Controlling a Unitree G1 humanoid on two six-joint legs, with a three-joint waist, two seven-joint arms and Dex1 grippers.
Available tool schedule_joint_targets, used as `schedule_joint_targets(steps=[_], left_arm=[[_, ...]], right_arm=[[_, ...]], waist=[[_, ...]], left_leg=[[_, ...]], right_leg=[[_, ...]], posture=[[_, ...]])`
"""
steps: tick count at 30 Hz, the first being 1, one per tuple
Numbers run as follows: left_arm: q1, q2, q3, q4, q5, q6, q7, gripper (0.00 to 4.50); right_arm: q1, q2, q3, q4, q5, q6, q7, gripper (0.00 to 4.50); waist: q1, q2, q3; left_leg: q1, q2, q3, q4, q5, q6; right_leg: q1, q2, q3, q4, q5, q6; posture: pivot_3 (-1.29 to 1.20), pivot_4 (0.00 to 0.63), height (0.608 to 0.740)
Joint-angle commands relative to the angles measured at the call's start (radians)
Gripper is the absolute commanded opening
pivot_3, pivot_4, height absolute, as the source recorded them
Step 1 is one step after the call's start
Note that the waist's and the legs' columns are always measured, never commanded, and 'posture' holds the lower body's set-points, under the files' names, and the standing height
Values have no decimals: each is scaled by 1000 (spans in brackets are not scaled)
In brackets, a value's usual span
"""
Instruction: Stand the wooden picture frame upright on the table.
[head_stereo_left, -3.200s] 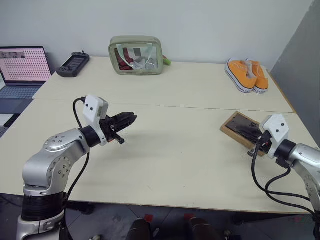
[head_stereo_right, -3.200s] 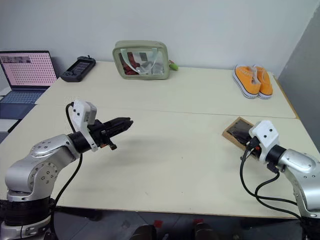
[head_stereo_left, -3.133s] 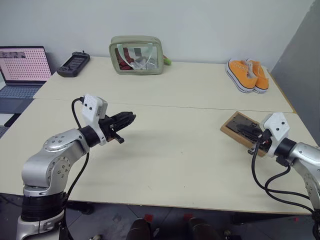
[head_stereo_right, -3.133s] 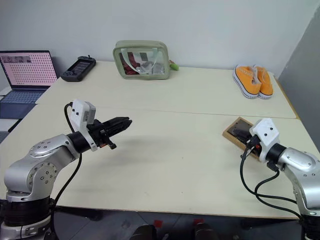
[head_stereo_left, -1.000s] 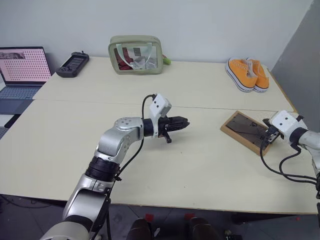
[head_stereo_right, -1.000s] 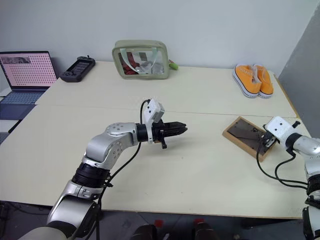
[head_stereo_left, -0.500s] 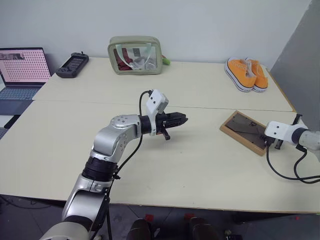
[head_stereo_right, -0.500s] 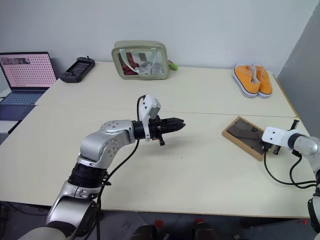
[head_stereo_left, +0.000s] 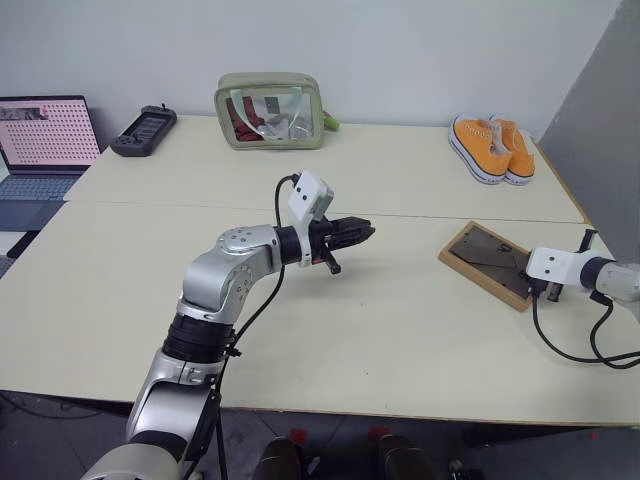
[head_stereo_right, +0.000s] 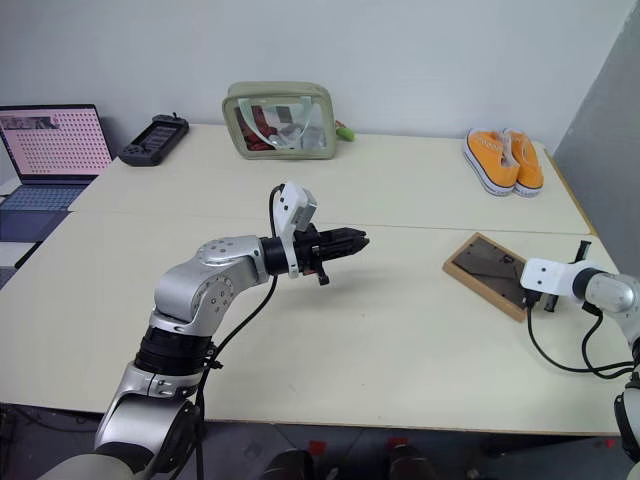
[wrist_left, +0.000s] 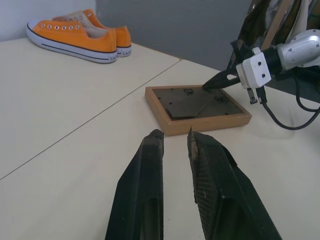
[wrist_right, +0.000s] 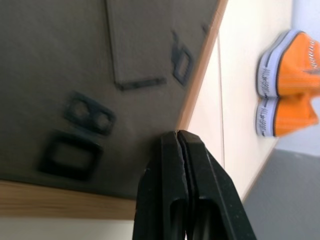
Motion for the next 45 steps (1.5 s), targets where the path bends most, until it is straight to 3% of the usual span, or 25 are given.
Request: schedule_joint_targets(steps=[1,3,6,13,19,33,42,45], left_arm=[[-22,14,3,-32,-4,-16,-29,895],[-15,26,-11,-24,8,-28,-48,895],[-6,39,-33,-20,13,-25,-81,895],[4,37,-64,-33,16,-41,-122,895],[-2,28,-49,-24,18,-46,-105,895],[-1,37,-13,-74,-11,-6,-81,895],[-13,27,-8,-75,-20,3,-75,895],[-17,26,-9,-70,-22,3,-76,895]], right_arm=[[74,16,-33,-97,100,0,105,0],[111,16,-46,-157,129,13,123,0],[109,0,-47,-188,60,39,19,0],[-46,-60,35,-115,-183,51,-244,0],[-153,-85,147,-18,-346,37,-359,0],[-139,-56,220,98,-353,-69,-329,0],[-40,-41,169,54,-175,-242,-88,0],[-86,-53,185,58,-260,-137,-207,0]], waist=[[0,0,0],[0,0,0],[-5,0,0],[-3,2,1],[-1,2,1],[-3,2,1],[-3,2,1],[-5,2,1]], left_leg=[[0,0,0,0,0,0],[1,0,-1,1,0,0],[4,0,0,0,0,0],[4,0,1,0,0,0],[4,0,1,-1,0,0],[4,-1,2,-1,0,0],[11,0,0,-1,0,0],[18,0,0,-3,-1,1]], right_leg=[[0,0,0,0,0,0],[2,0,-1,0,0,0],[4,0,0,0,0,0],[3,0,1,1,0,0],[3,0,2,0,0,0],[3,0,2,0,0,0],[12,0,0,-3,0,0],[20,0,0,-7,0,0]], posture=[[0,150,740],[0,150,740],[0,150,740],[0,150,740],[0,150,740],[0,150,740],[0,150,740],[0,150,740]])
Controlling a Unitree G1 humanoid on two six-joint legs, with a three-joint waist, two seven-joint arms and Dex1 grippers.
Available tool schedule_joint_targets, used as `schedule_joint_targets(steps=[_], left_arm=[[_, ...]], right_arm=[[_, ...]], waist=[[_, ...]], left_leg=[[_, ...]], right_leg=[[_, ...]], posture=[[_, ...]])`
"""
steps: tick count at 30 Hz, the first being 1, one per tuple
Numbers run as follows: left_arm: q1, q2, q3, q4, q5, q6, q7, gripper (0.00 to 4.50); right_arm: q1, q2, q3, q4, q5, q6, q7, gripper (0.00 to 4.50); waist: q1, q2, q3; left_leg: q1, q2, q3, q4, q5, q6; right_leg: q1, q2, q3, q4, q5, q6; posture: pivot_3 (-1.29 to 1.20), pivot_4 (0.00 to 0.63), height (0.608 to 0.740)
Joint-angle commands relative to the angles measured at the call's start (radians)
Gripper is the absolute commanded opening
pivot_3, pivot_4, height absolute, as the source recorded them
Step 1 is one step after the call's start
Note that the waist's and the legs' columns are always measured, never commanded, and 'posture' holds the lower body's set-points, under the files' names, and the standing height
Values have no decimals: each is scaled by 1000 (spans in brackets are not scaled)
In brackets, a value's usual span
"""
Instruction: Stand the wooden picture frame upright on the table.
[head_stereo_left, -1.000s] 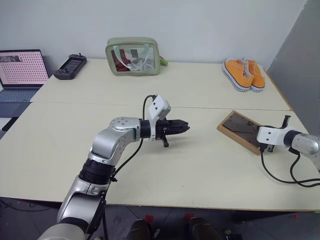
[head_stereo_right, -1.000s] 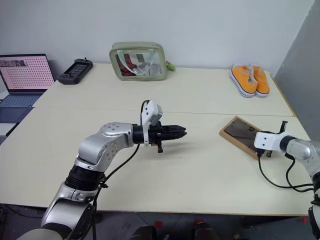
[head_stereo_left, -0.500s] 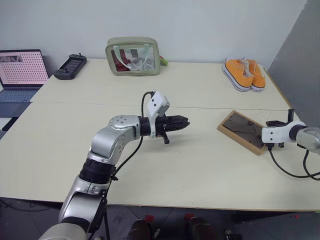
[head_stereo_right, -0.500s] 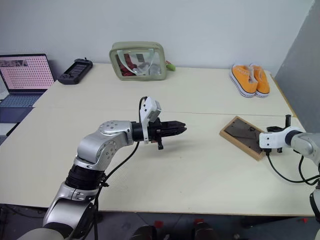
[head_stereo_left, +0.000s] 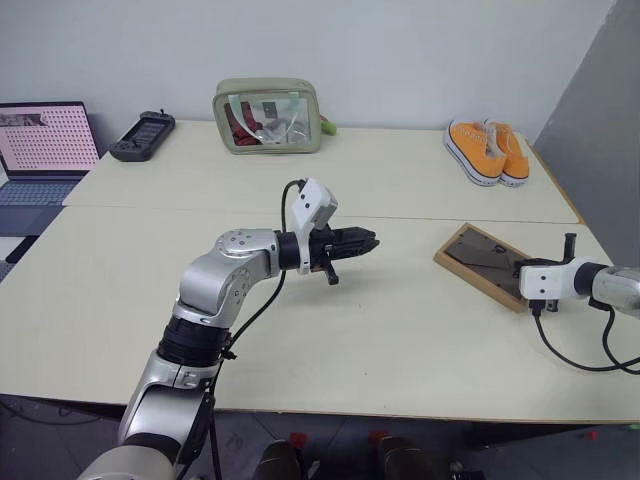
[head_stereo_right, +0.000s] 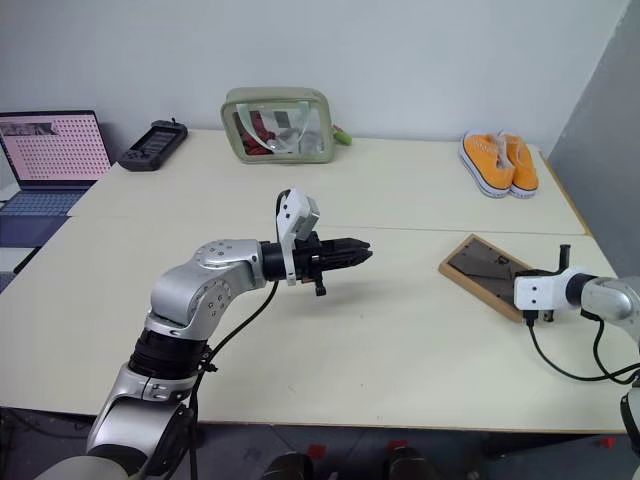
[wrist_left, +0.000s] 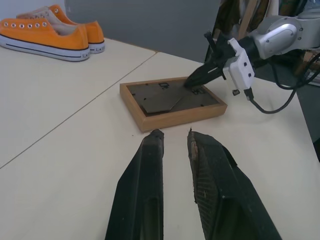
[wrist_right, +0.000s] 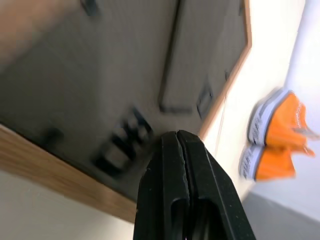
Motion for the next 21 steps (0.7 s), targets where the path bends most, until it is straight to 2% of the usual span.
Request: schedule_joint_targets(steps=[1,8,14,21], left_arm=[[-27,-3,18,-34,-13,-4,3,895],[-37,-10,27,-24,-17,-4,12,895],[-33,-11,29,-36,-22,1,24,895],[-32,-9,41,-39,-29,9,36,895]], right_arm=[[-41,-9,37,10,-94,98,-89,0],[-156,-9,116,42,-235,238,-231,0],[-169,47,153,70,-267,276,-233,0],[-186,67,183,97,-269,221,-177,0]], waist=[[-1,0,0],[2,1,0],[1,1,0],[1,1,0]], left_leg=[[0,0,0,0,0,0],[-4,0,1,0,0,0],[-4,0,1,-1,0,0],[-4,0,1,-1,0,0]], right_leg=[[0,0,0,0,0,0],[-5,-1,1,0,0,0],[-5,-1,1,0,0,0],[-5,-1,1,0,0,0]], posture=[[0,150,740],[0,150,740],[0,150,740],[0,150,740]])
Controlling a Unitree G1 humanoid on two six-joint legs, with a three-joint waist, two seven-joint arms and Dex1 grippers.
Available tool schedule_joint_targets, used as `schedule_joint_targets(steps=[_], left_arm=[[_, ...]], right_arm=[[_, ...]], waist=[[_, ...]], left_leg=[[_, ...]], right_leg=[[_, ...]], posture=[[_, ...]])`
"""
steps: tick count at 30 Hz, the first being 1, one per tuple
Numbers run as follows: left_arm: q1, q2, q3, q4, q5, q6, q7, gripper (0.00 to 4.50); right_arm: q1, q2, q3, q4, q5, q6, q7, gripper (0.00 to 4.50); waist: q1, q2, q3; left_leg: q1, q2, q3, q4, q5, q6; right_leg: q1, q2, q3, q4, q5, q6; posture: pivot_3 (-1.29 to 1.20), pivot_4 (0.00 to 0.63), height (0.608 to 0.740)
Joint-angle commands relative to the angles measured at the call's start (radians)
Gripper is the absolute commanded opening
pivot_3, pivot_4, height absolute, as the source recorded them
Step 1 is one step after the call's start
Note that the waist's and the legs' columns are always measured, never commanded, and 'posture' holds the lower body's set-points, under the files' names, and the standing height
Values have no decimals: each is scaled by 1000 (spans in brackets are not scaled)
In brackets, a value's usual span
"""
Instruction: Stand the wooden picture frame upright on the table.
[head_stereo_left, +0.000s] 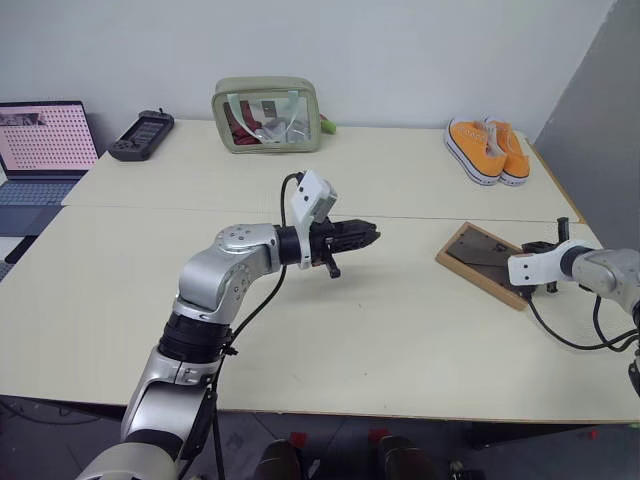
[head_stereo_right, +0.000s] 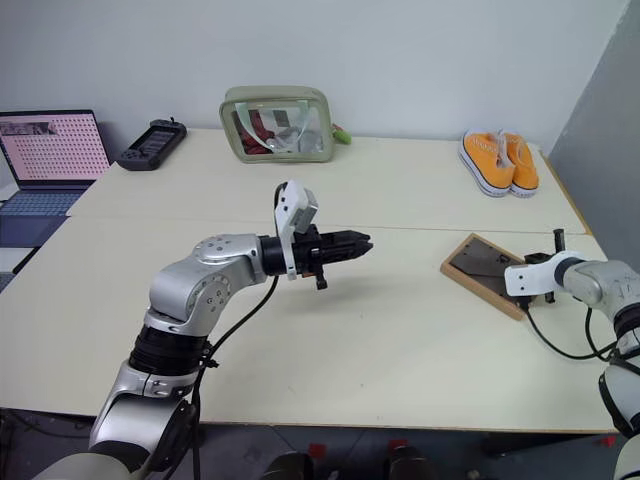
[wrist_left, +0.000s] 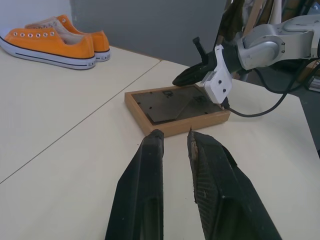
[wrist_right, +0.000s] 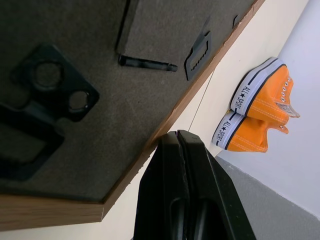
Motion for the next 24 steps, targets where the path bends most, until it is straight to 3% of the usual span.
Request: schedule_joint_targets(steps=[1,5,17,24], left_arm=[[-19,-2,21,-43,-15,5,11,895],[-17,-6,25,-50,-20,10,20,895],[-27,-21,29,-40,-19,4,32,895],[-17,-18,34,-51,-22,9,40,895]], right_arm=[[-19,3,24,27,-2,-58,54,0],[-18,7,35,44,7,-108,107,0],[-144,41,81,105,-52,58,32,0],[-192,41,149,126,-110,51,48,0]], waist=[[-1,0,0],[-2,0,0],[-4,0,0],[-4,2,1]], left_leg=[[0,0,0,0,0,0],[1,0,0,0,0,0],[1,0,0,0,0,0],[0,0,0,-1,0,0]], right_leg=[[0,0,0,0,0,0],[1,0,0,0,0,0],[1,0,0,0,0,0],[-1,0,0,0,0,0]], posture=[[0,150,740],[0,150,740],[0,150,740],[0,150,740]])
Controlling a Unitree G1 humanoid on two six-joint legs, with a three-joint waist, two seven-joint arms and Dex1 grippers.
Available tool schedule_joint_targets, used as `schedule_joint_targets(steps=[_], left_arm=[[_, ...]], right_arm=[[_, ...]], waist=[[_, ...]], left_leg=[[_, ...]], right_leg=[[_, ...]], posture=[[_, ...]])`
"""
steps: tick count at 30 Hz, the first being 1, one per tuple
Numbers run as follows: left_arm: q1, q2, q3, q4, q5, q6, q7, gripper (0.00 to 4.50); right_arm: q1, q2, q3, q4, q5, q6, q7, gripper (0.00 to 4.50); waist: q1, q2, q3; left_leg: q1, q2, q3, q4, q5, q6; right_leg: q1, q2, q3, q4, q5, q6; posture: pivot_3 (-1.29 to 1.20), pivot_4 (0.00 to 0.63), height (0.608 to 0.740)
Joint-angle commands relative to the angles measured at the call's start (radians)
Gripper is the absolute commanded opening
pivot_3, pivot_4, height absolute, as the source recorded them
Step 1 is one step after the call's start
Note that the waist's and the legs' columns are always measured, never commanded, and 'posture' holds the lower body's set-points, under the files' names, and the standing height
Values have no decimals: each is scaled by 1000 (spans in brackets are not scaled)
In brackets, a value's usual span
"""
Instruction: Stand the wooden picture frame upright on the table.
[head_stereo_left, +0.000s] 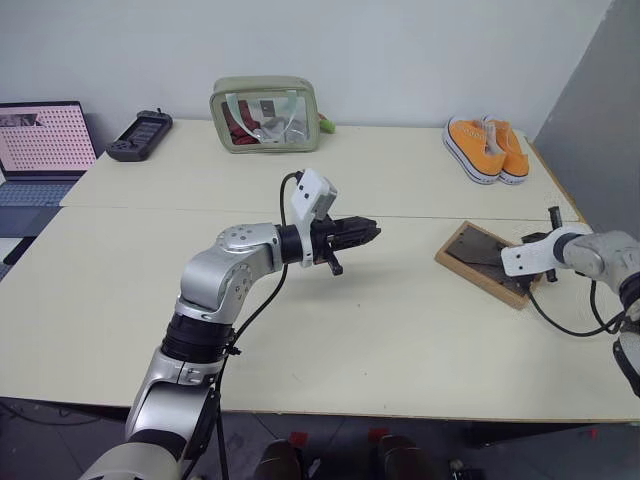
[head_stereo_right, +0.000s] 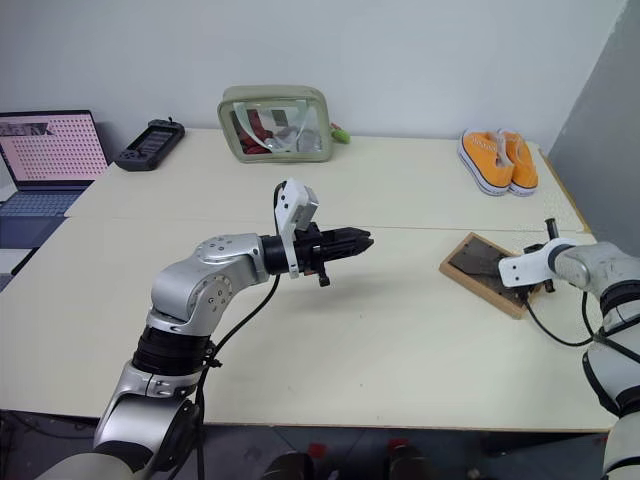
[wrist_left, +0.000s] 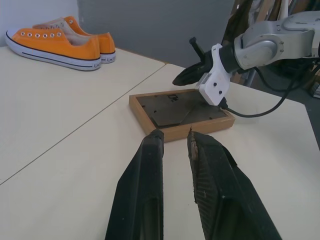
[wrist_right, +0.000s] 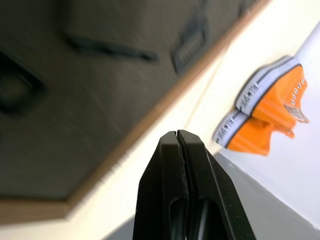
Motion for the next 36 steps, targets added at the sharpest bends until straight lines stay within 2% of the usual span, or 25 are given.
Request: schedule_joint_targets(steps=[1,5,9,17,19,24,30,36], left_arm=[[-16,1,26,-49,-18,-5,7,895],[-16,-5,27,-52,-21,-1,13,895],[-14,-9,27,-56,-20,-2,17,895],[-11,-20,23,-47,-18,-14,21,895],[-17,-26,22,-38,-17,-17,20,895],[-25,-36,20,-27,-14,-22,17,895],[-15,-40,25,-40,-17,-15,23,895],[-3,-38,36,-58,-20,-6,39,895]], right_arm=[[-32,-13,41,23,-38,-19,23,0],[-27,-20,41,25,-9,-135,143,0],[-2,-37,31,15,20,-278,195,0],[49,-23,-113,-28,244,-438,357,0],[56,-25,-125,-43,261,-445,372,0],[-7,-46,-43,-47,92,-254,149,0],[-102,-31,59,11,-56,-64,-10,0],[-99,-22,145,45,-138,-107,-42,0]], waist=[[0,0,0],[0,0,0],[0,0,0],[-16,-1,0],[-22,-1,0],[-25,-1,0],[-17,0,1],[-17,1,2]], left_leg=[[0,0,0,0,0,0],[0,0,0,0,0,0],[0,0,-1,0,0,0],[3,0,-1,0,0,0],[3,1,-1,0,0,0],[3,1,-1,0,0,0],[0,-1,0,0,0,0],[0,-1,0,-1,0,0]], right_leg=[[0,0,0,0,0,0],[0,0,0,0,0,0],[1,0,-1,-1,0,0],[5,0,-1,-1,0,0],[5,0,-1,-1,0,0],[4,1,0,0,0,0],[1,-1,0,0,0,0],[0,-1,0,-1,0,0]], posture=[[0,150,740],[0,150,740],[0,150,740],[0,150,740],[0,150,740],[0,150,740],[0,150,740],[0,150,740]])
